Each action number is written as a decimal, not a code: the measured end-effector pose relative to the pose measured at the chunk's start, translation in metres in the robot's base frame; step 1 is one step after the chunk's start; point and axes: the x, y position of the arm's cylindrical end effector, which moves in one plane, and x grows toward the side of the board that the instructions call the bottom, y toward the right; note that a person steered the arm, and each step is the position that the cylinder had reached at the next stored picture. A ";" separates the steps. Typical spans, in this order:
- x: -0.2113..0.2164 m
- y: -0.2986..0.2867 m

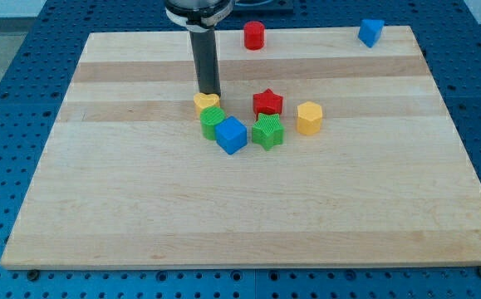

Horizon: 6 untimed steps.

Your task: Slide the red circle bit a right

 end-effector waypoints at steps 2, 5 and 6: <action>-0.045 -0.042; -0.166 -0.006; -0.166 0.021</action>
